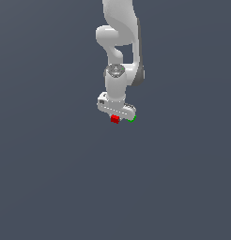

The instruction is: Stack the red cube on top of the green cube.

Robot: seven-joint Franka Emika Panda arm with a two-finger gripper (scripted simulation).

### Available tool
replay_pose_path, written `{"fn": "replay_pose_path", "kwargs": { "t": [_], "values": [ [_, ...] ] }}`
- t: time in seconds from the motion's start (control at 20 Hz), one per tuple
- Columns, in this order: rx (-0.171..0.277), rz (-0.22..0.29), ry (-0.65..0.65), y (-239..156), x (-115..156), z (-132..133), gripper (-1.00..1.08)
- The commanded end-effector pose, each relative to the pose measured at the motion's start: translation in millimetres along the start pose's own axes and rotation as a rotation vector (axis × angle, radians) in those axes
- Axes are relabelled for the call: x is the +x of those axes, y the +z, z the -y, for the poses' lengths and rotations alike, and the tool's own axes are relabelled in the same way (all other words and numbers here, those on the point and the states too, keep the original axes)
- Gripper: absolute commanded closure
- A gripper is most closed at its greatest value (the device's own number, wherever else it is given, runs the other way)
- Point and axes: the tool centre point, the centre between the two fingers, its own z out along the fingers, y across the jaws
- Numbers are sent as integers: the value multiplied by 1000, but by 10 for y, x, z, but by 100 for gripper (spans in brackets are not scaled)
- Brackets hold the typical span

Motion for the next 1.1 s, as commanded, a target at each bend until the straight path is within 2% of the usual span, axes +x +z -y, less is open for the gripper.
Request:
{"fn": "replay_pose_path", "kwargs": {
  "t": [0.0,0.4,0.85,0.9,1.05],
  "values": [
    [0,-1,0,44,-217,151,108],
    [0,0,1,157,-711,526,108],
    [0,0,1,199,-883,675,108],
    [0,0,1,199,-883,675,-92],
    [0,0,1,199,-883,675,-92]
  ]
}}
